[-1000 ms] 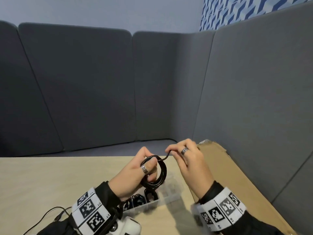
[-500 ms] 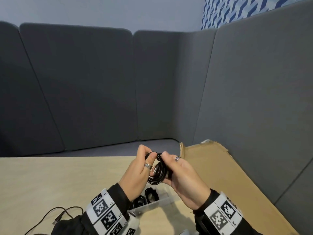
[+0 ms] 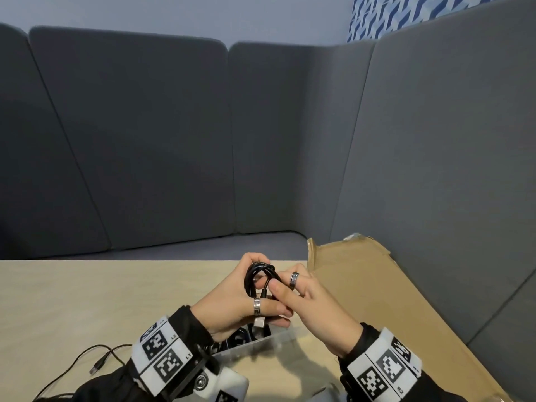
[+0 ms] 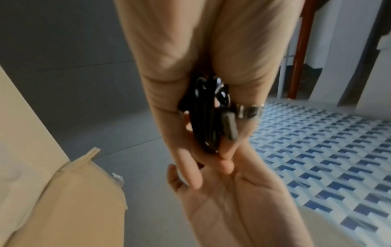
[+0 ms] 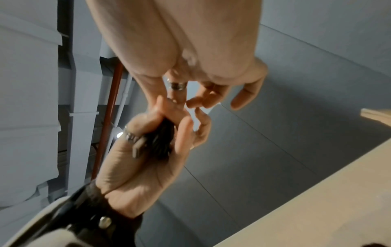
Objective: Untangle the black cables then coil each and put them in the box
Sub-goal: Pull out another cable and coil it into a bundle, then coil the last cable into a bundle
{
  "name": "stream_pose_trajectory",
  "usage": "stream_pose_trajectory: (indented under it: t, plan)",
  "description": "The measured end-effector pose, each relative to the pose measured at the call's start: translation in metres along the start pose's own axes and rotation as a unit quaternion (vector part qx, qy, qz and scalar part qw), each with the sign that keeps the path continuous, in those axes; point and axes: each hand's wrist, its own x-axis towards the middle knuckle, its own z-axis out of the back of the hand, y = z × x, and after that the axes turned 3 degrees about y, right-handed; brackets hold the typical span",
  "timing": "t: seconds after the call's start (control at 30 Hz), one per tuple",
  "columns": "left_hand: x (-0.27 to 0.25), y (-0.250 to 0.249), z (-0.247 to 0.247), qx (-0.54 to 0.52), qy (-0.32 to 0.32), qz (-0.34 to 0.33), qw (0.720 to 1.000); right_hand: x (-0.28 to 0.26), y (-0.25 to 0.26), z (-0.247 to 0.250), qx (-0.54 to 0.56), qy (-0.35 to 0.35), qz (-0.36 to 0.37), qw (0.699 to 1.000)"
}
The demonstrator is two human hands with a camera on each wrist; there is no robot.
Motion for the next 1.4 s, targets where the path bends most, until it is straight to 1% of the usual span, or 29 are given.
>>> stream_pose_trajectory:
  t: [0.03, 0.1, 0.17, 0.2, 0.23, 0.27, 0.3, 0.37, 0.4, 0.47, 0.53, 0.6, 0.63, 0.7, 0.77, 0.83, 0.87, 0.9, 0.93, 0.97, 1.0, 1.03, 1.1, 1.17, 1.23, 1.3, 1.33, 1.4]
  plan:
    - [0.0, 0.003, 0.002, -0.001, -0.002, 0.007, 1.0, 0.0, 0.0, 0.002, -0.028, 0.013, 0.0, 1.0]
    - [-0.003, 0.01, 0.005, 0.012, 0.008, 0.02, 1.0, -0.001, -0.002, 0.006, -0.146, 0.04, 0.001, 0.988]
    - [-0.005, 0.018, 0.006, 0.039, 0.017, 0.031, 0.999, -0.001, -0.005, 0.009, -0.267, 0.076, -0.011, 0.96]
    - [-0.005, 0.023, 0.006, 0.07, 0.008, 0.033, 0.997, -0.001, -0.006, 0.009, -0.302, 0.095, -0.024, 0.948]
    - [-0.004, 0.028, 0.006, 0.111, -0.01, 0.028, 0.993, 0.0, -0.009, 0.009, -0.315, 0.113, -0.034, 0.942]
    - [-0.002, 0.034, 0.007, 0.15, -0.033, 0.021, 0.988, 0.0, -0.012, 0.008, -0.316, 0.124, -0.033, 0.94]
    - [0.001, 0.038, 0.007, 0.178, -0.057, 0.011, 0.982, 0.0, -0.016, 0.006, -0.288, 0.107, -0.033, 0.951]
    - [0.006, 0.047, 0.008, 0.211, -0.096, -0.015, 0.973, 0.001, -0.027, 0.002, -0.191, 0.041, -0.04, 0.98]
    - [0.009, 0.052, 0.009, 0.221, -0.109, -0.022, 0.969, 0.001, -0.032, -0.002, -0.153, 0.019, -0.039, 0.987]
    - [0.013, 0.066, 0.01, 0.22, -0.133, -0.016, 0.966, 0.001, -0.047, -0.009, -0.109, 0.0, -0.041, 0.993]
    - [0.017, 0.085, 0.014, 0.192, -0.157, -0.002, 0.969, 0.003, -0.062, -0.018, -0.069, -0.022, -0.051, 0.996]
    - [0.023, 0.102, 0.017, 0.17, -0.168, 0.01, 0.971, 0.006, -0.076, -0.021, -0.022, -0.038, -0.072, 0.996]
    - [0.027, 0.109, 0.02, 0.181, -0.169, 0.017, 0.969, 0.008, -0.084, -0.021, -0.007, -0.038, -0.082, 0.996]
    - [0.033, 0.119, 0.024, 0.21, -0.165, 0.038, 0.963, 0.014, -0.099, -0.018, -0.004, -0.023, -0.105, 0.994]
    - [0.038, 0.131, 0.031, 0.213, -0.154, 0.058, 0.963, 0.027, -0.12, -0.009, -0.048, -0.01, -0.13, 0.99]
    - [0.043, 0.145, 0.042, 0.229, -0.145, 0.056, 0.961, 0.048, -0.136, 0.006, -0.105, -0.044, -0.147, 0.983]
    - [0.045, 0.154, 0.05, 0.261, -0.147, 0.054, 0.952, 0.06, -0.142, 0.014, -0.127, -0.074, -0.154, 0.977]
    - [0.046, 0.161, 0.058, 0.319, -0.148, 0.06, 0.934, 0.071, -0.145, 0.022, -0.146, -0.101, -0.164, 0.97]
    - [0.047, 0.168, 0.065, 0.4, -0.146, 0.078, 0.902, 0.082, -0.147, 0.027, -0.161, -0.115, -0.176, 0.964]
    - [0.046, 0.174, 0.069, 0.479, -0.139, 0.105, 0.861, 0.091, -0.152, 0.03, -0.173, -0.113, -0.189, 0.96]
    - [0.043, 0.18, 0.073, 0.528, -0.124, 0.131, 0.83, 0.1, -0.158, 0.03, -0.189, -0.1, -0.198, 0.957]
    - [0.04, 0.185, 0.077, 0.552, -0.106, 0.149, 0.814, 0.107, -0.167, 0.027, -0.209, -0.085, -0.205, 0.952]
    - [0.035, 0.193, 0.08, 0.569, -0.088, 0.159, 0.802, 0.116, -0.186, 0.018, -0.265, -0.043, -0.22, 0.938]
    - [0.036, 0.196, 0.085, 0.579, -0.1, 0.153, 0.794, 0.121, -0.203, 0.007, -0.32, 0.018, -0.231, 0.919]
    - [0.037, 0.197, 0.087, 0.596, -0.115, 0.158, 0.779, 0.122, -0.214, -0.002, -0.375, 0.071, -0.233, 0.894]
    - [0.037, 0.201, 0.088, 0.611, -0.122, 0.15, 0.768, 0.121, -0.222, -0.007, -0.428, 0.099, -0.229, 0.868]
    - [0.037, 0.202, 0.088, 0.612, -0.124, 0.144, 0.767, 0.121, -0.224, -0.008, -0.449, 0.106, -0.23, 0.857]
    - [0.037, 0.203, 0.089, 0.605, -0.131, 0.134, 0.774, 0.121, -0.228, -0.008, -0.461, 0.115, -0.223, 0.851]
